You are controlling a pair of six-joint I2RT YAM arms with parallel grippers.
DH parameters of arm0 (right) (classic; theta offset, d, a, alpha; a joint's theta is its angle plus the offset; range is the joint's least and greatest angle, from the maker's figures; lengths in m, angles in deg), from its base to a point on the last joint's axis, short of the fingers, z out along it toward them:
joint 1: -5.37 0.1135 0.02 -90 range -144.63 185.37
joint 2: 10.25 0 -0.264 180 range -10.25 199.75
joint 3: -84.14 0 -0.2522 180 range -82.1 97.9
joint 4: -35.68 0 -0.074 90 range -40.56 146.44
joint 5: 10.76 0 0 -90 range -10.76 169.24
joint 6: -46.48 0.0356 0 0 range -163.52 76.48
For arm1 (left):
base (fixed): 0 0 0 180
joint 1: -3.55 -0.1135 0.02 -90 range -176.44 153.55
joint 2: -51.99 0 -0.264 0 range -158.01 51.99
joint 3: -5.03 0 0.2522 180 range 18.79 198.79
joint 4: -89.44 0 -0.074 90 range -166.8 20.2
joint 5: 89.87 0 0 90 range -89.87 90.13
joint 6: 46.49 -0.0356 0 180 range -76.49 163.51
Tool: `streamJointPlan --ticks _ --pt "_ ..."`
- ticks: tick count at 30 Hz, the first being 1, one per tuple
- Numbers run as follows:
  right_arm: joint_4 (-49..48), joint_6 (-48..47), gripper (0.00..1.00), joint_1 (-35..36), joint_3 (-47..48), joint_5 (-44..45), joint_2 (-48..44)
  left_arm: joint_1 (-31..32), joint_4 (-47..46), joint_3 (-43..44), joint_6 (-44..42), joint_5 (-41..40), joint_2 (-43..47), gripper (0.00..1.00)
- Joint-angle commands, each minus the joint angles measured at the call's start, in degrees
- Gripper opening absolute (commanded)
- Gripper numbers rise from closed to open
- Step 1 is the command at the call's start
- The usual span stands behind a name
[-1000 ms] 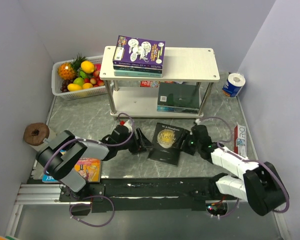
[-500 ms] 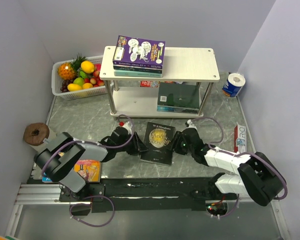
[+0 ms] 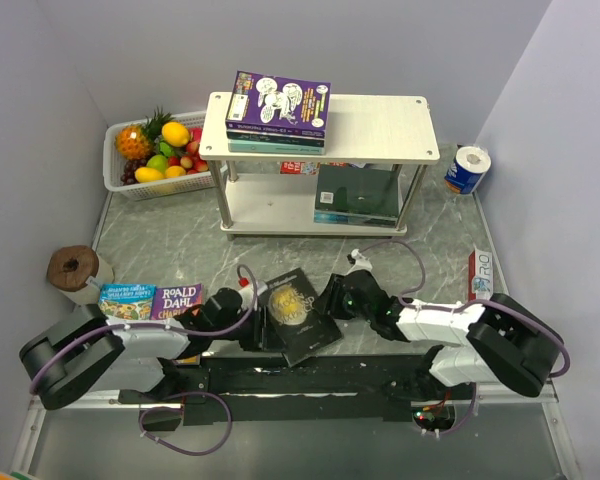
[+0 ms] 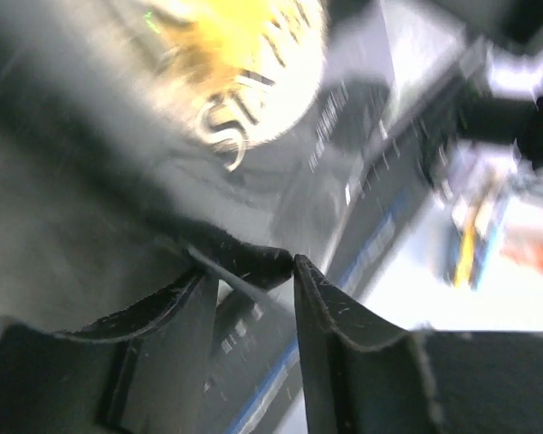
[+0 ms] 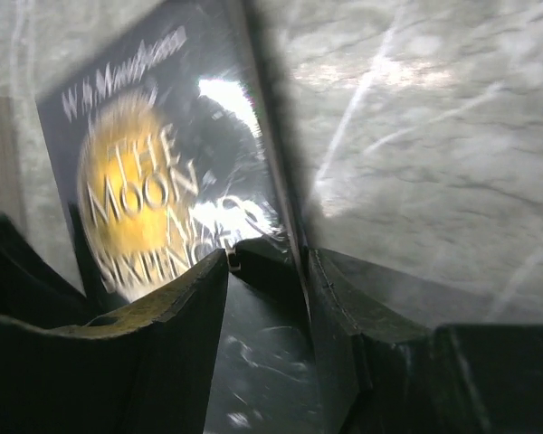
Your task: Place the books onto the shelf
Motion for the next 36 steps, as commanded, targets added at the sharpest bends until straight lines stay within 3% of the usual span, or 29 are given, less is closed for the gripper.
streamJointPlan --ticks 1,5,8,18,22,27,31,33,34,36 --pt "2.69 6.63 0.47 5.65 -4.30 -21.33 5.37 1.33 -32.05 -1.45 3.72 9.45 -2.06 0.41" --pt "0.92 6.98 0.46 5.91 -5.44 -22.47 4.41 1.24 -47.76 -5.59 8.83 8.33 -3.65 0.43" --pt "1.09 6.98 0.45 6.26 -6.15 -23.17 2.75 1.24 -50.01 -7.62 11.90 3.50 -2.78 0.49" --pt "4.61 6.36 0.45 12.23 -5.71 -25.02 1.33 1.68 -32.00 -10.69 15.85 -15.75 8.02 0.60" --pt "5.75 7.16 0.46 15.84 -4.66 -23.88 1.94 1.77 -18.30 -10.87 19.99 -21.12 11.02 0.60" --pt "6.37 6.63 0.46 17.78 -2.90 -24.15 3.70 1.77 -19.24 -14.29 24.74 -25.69 13.13 0.60" --pt "6.98 6.89 0.46 18.13 -2.90 -23.18 3.18 1.77 -20.91 -13.68 23.25 -25.61 13.92 0.43" --pt "7.77 6.98 0.46 18.13 -2.98 -21.51 2.21 1.77 -22.49 -13.68 21.77 -24.99 14.71 0.28" --pt "8.21 7.07 0.47 18.13 -3.07 -20.99 0.90 1.77 -22.58 -13.68 21.15 -23.95 15.24 0.14" --pt "9.44 7.51 0.48 18.04 -3.25 -18.71 -1.73 1.85 -22.85 -13.42 18.87 -22.54 17.08 0.03"
